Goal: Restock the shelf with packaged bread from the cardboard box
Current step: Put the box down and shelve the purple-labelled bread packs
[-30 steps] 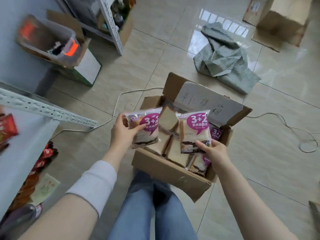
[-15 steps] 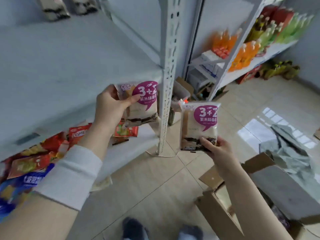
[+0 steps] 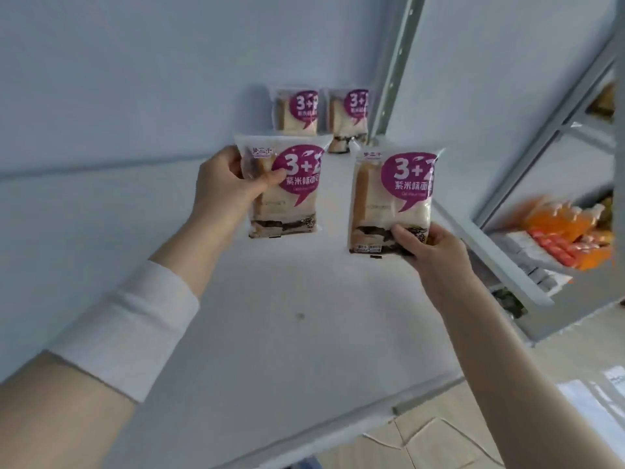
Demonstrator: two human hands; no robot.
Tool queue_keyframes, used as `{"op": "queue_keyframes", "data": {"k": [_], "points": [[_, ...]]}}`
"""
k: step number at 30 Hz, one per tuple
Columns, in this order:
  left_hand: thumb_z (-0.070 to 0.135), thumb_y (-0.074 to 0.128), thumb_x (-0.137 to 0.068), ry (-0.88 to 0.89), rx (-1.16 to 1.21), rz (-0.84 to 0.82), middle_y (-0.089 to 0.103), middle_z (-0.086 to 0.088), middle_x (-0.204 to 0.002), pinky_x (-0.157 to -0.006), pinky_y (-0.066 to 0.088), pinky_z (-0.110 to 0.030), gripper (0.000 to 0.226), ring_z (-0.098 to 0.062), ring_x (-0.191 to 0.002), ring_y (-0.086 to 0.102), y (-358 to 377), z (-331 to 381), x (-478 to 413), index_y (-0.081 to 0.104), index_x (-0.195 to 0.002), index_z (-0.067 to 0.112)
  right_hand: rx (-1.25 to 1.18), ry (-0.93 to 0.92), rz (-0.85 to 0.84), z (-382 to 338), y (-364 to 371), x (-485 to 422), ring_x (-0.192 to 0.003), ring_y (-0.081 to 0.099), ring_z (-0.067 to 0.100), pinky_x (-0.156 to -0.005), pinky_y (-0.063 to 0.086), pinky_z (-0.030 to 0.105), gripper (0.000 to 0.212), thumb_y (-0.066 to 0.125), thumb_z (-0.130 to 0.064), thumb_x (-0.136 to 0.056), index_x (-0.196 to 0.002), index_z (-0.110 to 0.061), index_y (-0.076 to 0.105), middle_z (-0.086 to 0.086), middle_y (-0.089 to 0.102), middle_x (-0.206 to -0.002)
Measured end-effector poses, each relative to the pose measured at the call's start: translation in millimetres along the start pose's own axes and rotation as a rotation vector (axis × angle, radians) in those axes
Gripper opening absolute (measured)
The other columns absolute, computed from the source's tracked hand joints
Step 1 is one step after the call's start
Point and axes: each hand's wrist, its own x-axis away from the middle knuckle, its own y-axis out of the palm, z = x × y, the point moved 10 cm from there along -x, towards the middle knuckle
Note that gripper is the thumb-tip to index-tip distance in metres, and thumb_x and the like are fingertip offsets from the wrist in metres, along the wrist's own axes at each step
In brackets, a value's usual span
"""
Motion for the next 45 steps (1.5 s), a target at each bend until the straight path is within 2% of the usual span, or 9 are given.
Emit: {"op": "queue_keyframes", "data": {"k": [10,12,16,19,23,28,31,37,45], "points": [[0.020,0.082,-0.064,-0.017,0.017,0.118,0.069,0.007,-0.090,-0.073,0.055,-0.028,0.034,-0.005,-0.080,0.066,77,-52,-170,0.059,-0.089,0.023,0.206,-0.076,-0.035,4,38,-243,-0.067,0.067,0.000,-0.060,0.051,0.009,0.016,0.071,-0.013,-0.077,-0.083,-0.025,0.064,-0.015,0.071,-0.068],[0.020,0.081,-0.066,-0.016,0.011,0.117,0.069,0.007,-0.092,-0.077,0.055,-0.032,0.033,-0.009,-0.086,0.066,83,-61,-181,0.057,-0.087,0.027,0.269,-0.112,-0.053,4,44,-259,-0.063,0.064,-0.009,-0.055,0.045,0.004,0.016,0.072,-0.016,-0.077,-0.087,-0.026,0.063,-0.018,0.070,-0.068],[0.023,0.079,-0.069,0.045,-0.043,0.142,0.065,0.016,-0.093,-0.070,0.049,-0.011,0.034,0.009,-0.081,0.061,85,-64,-190,0.057,-0.095,0.024,0.388,-0.192,-0.011,6,47,-278,-0.067,0.059,-0.013,-0.055,0.040,-0.001,0.027,0.072,-0.020,-0.077,-0.099,-0.022,0.056,-0.016,0.063,-0.084],[0.033,0.079,-0.068,0.075,-0.208,0.218,0.056,0.001,-0.107,-0.072,0.039,-0.015,0.048,-0.007,-0.092,0.054,82,-60,-189,0.058,-0.108,0.017,0.571,-0.254,0.038,4,50,-279,-0.078,0.052,0.002,-0.060,0.036,0.002,0.032,0.072,-0.030,-0.076,-0.103,-0.021,0.057,-0.002,0.056,-0.097],[0.033,0.080,-0.066,0.059,-0.237,0.273,0.055,0.002,-0.106,-0.067,0.038,-0.008,0.059,-0.010,-0.092,0.053,80,-56,-185,0.050,-0.111,0.011,0.515,-0.210,0.150,5,45,-271,-0.076,0.053,-0.002,-0.057,0.038,0.008,0.049,0.074,-0.032,-0.073,-0.114,-0.024,0.049,-0.016,0.055,-0.090],[0.035,0.078,-0.069,-0.042,-0.155,0.237,0.054,-0.003,-0.122,-0.094,0.044,-0.030,0.079,-0.014,-0.108,0.054,75,-53,-170,0.034,-0.130,0.012,0.734,-0.195,0.167,-10,50,-240,-0.117,0.047,0.016,-0.089,0.037,0.025,0.072,0.072,-0.031,-0.076,-0.135,-0.018,0.034,0.002,0.049,-0.132],[0.032,0.077,-0.071,0.018,-0.361,0.169,0.046,-0.010,-0.131,-0.098,0.041,-0.040,0.080,-0.024,-0.120,0.046,70,-38,-139,0.032,-0.134,0.010,0.934,-0.243,0.162,-24,53,-195,-0.132,0.034,0.024,-0.106,0.031,0.036,0.074,0.069,-0.029,-0.080,-0.140,-0.015,0.028,0.008,0.037,-0.142],[0.028,0.070,-0.079,0.348,-1.157,-0.256,0.041,-0.018,-0.125,-0.086,0.041,-0.047,0.068,-0.036,-0.114,0.042,99,5,-11,0.030,-0.130,0.010,1.363,-0.342,0.104,-40,51,-48,-0.128,0.032,0.030,-0.099,0.037,0.042,0.065,0.064,-0.021,-0.083,-0.138,-0.016,0.032,0.010,0.034,-0.138],[0.022,0.064,-0.083,0.498,-1.216,-0.617,0.039,-0.017,-0.125,-0.087,0.039,-0.040,0.053,-0.032,-0.113,0.041,140,55,184,0.033,-0.125,0.012,1.495,-0.152,0.190,-42,-44,159,-0.126,0.030,0.032,-0.096,0.039,0.044,0.059,0.060,-0.010,-0.082,-0.135,-0.016,0.035,0.011,0.032,-0.136]]}}
